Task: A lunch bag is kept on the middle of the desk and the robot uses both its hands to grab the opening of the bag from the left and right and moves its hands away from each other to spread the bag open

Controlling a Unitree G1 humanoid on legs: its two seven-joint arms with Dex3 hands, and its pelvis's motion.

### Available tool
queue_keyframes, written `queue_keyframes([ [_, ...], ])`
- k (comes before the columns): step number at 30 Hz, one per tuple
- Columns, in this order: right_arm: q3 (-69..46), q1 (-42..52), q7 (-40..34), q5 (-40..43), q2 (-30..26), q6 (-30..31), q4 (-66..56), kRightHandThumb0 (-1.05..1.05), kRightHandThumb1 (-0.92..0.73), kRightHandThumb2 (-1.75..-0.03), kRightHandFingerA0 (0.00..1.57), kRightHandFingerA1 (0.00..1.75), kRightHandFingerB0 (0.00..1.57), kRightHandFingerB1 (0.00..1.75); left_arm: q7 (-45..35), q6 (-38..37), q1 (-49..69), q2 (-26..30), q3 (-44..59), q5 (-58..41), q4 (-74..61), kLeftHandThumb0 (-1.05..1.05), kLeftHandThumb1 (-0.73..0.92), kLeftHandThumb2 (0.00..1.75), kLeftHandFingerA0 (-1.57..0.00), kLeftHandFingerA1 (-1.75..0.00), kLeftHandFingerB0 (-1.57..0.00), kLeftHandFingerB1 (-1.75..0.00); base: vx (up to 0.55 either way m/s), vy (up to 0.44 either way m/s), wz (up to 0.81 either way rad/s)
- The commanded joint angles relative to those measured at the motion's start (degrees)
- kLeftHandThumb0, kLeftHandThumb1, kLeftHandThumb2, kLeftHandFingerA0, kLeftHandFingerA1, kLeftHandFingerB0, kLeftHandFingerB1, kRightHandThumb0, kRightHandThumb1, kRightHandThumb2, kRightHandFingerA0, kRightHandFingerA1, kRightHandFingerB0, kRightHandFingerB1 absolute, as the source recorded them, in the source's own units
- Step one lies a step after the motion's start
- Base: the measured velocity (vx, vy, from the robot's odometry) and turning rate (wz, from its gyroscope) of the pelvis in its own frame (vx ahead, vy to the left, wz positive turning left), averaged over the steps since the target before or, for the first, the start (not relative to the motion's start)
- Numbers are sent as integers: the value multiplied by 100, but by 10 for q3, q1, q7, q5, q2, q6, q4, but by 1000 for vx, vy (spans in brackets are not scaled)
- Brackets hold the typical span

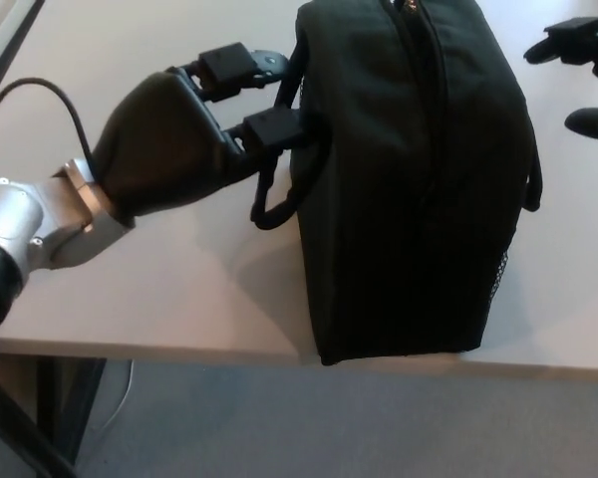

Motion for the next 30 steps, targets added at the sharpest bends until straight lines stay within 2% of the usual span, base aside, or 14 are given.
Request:
queue_keyframes([
  [1, 3, 16, -17, -23, 1, 16, -7, -43, -61, -59, 55, 39, 55, 38, 32, -8, 3, 23, -10, 15, 5, -13, 55, 57, -56, -42, -61, -40, 0, 0, 0],
  [5, 1, 22, -19, -25, -1, 15, -9, -43, -61, -59, 55, 39, 55, 38, 38, -21, 13, 43, -21, 21, 2, -25, 50, 56, -65, -41, -65, -41, 0, 0, 0],
  [10, -4, 26, -9, -20, -4, 13, -10, -42, -62, -59, 54, 39, 55, 38, 67, -17, 20, 62, -41, 39, 11, -32, 49, 57, -64, -44, -65, -41, 0, 0, 0],
  [11, -1, 23, -21, -24, -3, 6, -2, -42, -59, -58, 57, 40, 58, 39, 72, -14, 22, 68, -43, 41, 11, -35, 49, 82, -53, -56, -61, -57, 0, 0, 0],
  [13, 0, 21, -23, -26, -2, 5, 0, -42, -59, -58, 56, 40, 57, 39, 78, -12, 23, 72, -45, 41, 10, -37, 50, 82, -53, -56, -60, -56, 0, 0, 0],
  [14, 1, 21, -21, -26, 0, 8, -1, -42, -60, -58, 56, 40, 57, 39, 79, -12, 23, 73, -46, 41, 10, -29, 57, 58, -60, -43, -66, -42, 0, 0, 0],
  [16, 3, 18, -15, -29, 4, 17, -4, -43, -61, -59, 54, 39, 56, 38, 64, -18, 19, 73, -42, 34, 1, -31, 54, 57, -60, -41, -65, -42, 0, 0, 0],
  [18, 4, 16, -14, -34, 4, 21, -9, -44, -60, -59, 54, 39, 56, 38, 71, -26, 15, 66, -41, 32, 0, -28, 51, 56, -56, -39, -54, -37, 0, 0, 0],
  [23, 6, 13, -13, -40, 3, 25, -13, -44, -61, -59, 53, 38, 55, 38, 95, -19, 3, 57, -41, 41, -16, -15, 55, 57, -56, -38, -60, -40, 0, 0, 0],
  [25, 1, 17, -13, -34, 2, 20, -19, -40, -55, -57, 53, 39, 55, 38, 93, -26, -3, 58, -37, 38, -26, -16, 54, 57, -52, -39, -55, -39, 0, 0, 0],
  [26, 0, 22, -18, -35, -1, 17, -25, -33, -47, -54, 54, 39, 54, 37, 91, -25, -3, 58, -33, 36, -34, -20, 54, 57, -51, -40, -49, -37, 0, 0, 0],
  [28, -1, 27, -8, -34, -4, 21, -36, -31, -47, -55, 52, 38, 49, 36, 91, -18, -5, 61, -32, 41, -45, -22, 53, 56, -48, -42, -44, -35, 0, 0, 0],
  [29, -3, 29, -20, -32, -6, 8, -36, -35, -40, -61, 57, 46, 47, 41, 88, -24, -4, 59, -29, 35, -47, -21, 55, 57, -47, -41, -42, -34, 0, 0, 0],
  [30, -4, 30, -26, -31, -7, 3, -35, -35, -40, -61, 57, 46, 47, 41, 87, -28, -4, 59, -28, 32, -47, -21, 55, 57, -47, -41, -42, -34, 0, 0, 0],
])
